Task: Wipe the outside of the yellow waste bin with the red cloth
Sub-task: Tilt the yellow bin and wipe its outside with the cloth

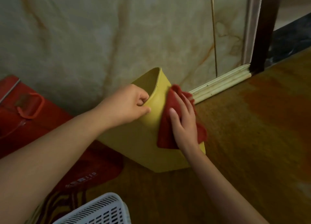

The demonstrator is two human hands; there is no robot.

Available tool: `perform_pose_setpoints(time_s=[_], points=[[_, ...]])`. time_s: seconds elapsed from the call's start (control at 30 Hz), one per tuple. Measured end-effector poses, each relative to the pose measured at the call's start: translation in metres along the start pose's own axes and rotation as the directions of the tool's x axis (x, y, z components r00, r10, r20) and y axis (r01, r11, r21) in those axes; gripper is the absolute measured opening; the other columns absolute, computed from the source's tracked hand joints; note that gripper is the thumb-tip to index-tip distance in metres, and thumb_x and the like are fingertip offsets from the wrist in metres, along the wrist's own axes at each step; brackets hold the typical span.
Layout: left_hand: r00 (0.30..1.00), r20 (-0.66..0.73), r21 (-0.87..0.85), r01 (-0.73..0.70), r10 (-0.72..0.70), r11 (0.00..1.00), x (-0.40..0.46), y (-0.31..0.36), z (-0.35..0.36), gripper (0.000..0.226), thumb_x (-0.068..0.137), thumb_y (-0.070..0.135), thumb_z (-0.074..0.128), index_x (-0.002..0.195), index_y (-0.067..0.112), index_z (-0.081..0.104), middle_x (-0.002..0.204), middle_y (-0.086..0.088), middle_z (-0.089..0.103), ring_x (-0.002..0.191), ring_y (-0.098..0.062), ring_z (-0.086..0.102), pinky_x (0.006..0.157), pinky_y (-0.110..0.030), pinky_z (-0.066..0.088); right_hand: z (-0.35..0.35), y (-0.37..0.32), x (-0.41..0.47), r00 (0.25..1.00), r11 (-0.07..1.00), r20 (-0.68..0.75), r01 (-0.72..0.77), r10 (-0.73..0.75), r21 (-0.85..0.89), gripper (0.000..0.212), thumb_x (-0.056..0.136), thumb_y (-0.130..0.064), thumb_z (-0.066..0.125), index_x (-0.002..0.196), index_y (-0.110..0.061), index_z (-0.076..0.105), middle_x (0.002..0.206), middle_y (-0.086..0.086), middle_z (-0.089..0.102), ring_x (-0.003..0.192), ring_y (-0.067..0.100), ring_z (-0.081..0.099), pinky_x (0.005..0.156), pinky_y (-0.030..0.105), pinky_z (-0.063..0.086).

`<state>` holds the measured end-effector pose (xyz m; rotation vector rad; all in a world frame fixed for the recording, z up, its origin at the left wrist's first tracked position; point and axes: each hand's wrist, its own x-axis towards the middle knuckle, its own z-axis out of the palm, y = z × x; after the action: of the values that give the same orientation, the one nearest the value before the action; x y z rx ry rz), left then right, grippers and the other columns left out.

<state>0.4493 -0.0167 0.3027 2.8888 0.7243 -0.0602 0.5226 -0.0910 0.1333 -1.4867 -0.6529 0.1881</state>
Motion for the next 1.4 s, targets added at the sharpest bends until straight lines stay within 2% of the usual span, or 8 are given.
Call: perform_pose_setpoints(time_s=[0.17,0.33,0.47,0.6,0.87,1.17,1.27,1.4], points=[[0.992,0.011,-0.137,0.126,-0.125,0.983,0.013,-0.008,-0.006,0.026,0.077,0.014,0.063,0.065,-0.008,0.055,0.053,-0.020,0.050,0.049,-0.017,0.039,0.049,-0.029,0.029,0.012,0.001,0.014,0.962,0.951,0.037,0.275,-0.272,-0.142,0.051,0.088,-0.056,0.041,0.136,-0.042,0.035,0.141,-0.001,0.041,0.130,0.012,0.035,0.101,0.034,0.037],[0.987,0.058,-0.439,0.160,-0.150,0.884,0.018,-0.034,-0.010,0.009,0.079,0.015,0.065,0.077,0.023,0.069,0.073,0.008,0.076,0.066,-0.002,0.067,0.057,-0.018,0.054,-0.009,0.078,-0.006,1.000,0.990,0.016,-0.005,0.007,-0.141,0.052,0.087,-0.055,0.036,0.135,-0.034,0.040,0.139,0.007,0.042,0.129,0.017,0.035,0.105,0.052,0.036],[0.975,0.087,-0.143,0.216,-0.205,0.966,-0.019,-0.076,0.021,0.012,0.075,0.019,0.069,0.082,0.028,0.065,0.085,0.008,0.072,0.080,-0.003,0.067,0.074,-0.031,0.056,-0.021,0.098,0.002,0.987,0.983,-0.029,-0.161,0.159,-0.088,0.053,0.087,-0.059,0.029,0.135,-0.037,0.037,0.139,0.007,0.040,0.128,0.025,0.038,0.103,0.055,0.037],[0.972,-0.109,-0.018,0.208,-0.208,0.978,-0.034,-0.094,0.035,0.023,0.075,0.020,0.069,0.057,0.029,0.056,0.059,0.003,0.064,0.061,-0.012,0.061,0.051,-0.030,0.042,-0.018,0.099,0.004,0.976,0.974,-0.069,-0.212,0.207,-0.082,0.052,0.088,-0.060,0.027,0.136,-0.041,0.032,0.143,0.007,0.037,0.132,0.025,0.033,0.106,0.054,0.033],[0.986,-0.142,0.062,0.098,-0.088,0.993,-0.011,-0.069,0.037,0.033,0.072,0.021,0.070,0.051,0.012,0.046,0.042,0.000,0.033,0.044,-0.006,0.035,0.047,-0.020,0.027,-0.047,0.133,-0.040,0.940,0.923,0.004,-0.335,0.341,-0.188,0.056,0.090,-0.056,0.034,0.142,-0.040,0.022,0.151,0.008,0.025,0.138,0.026,0.025,0.109,0.058,0.030],[0.978,-0.171,0.066,0.131,-0.118,0.989,-0.021,-0.066,0.036,0.023,0.073,0.019,0.069,0.068,-0.001,0.060,0.066,-0.025,0.061,0.065,-0.028,0.055,0.058,-0.037,0.037,-0.041,0.110,-0.095,0.883,0.848,-0.100,-0.469,0.459,-0.247,0.069,0.080,-0.022,0.069,0.139,-0.034,0.035,0.147,0.003,0.038,0.136,0.021,0.031,0.112,0.043,0.030],[0.979,-0.173,0.048,0.115,-0.106,0.992,-0.023,-0.057,0.040,0.023,0.073,0.018,0.069,0.062,0.004,0.053,0.051,-0.008,0.051,0.063,-0.028,0.051,0.057,-0.036,0.025,-0.029,0.087,-0.123,0.919,0.890,-0.001,-0.382,0.394,-0.247,0.070,0.076,-0.021,0.074,0.136,-0.032,0.042,0.142,0.001,0.045,0.131,0.012,0.034,0.108,0.029,0.025],[0.987,-0.138,0.042,0.083,-0.077,0.996,-0.019,-0.042,0.046,0.024,0.072,0.019,0.067,0.060,0.004,0.052,0.054,-0.011,0.050,0.063,-0.028,0.050,0.057,-0.038,0.026,-0.012,0.066,-0.145,0.889,0.891,0.114,-0.423,0.443,-0.167,0.070,0.073,-0.023,0.076,0.134,-0.033,0.045,0.139,0.000,0.049,0.129,0.015,0.042,0.110,0.040,0.035]])
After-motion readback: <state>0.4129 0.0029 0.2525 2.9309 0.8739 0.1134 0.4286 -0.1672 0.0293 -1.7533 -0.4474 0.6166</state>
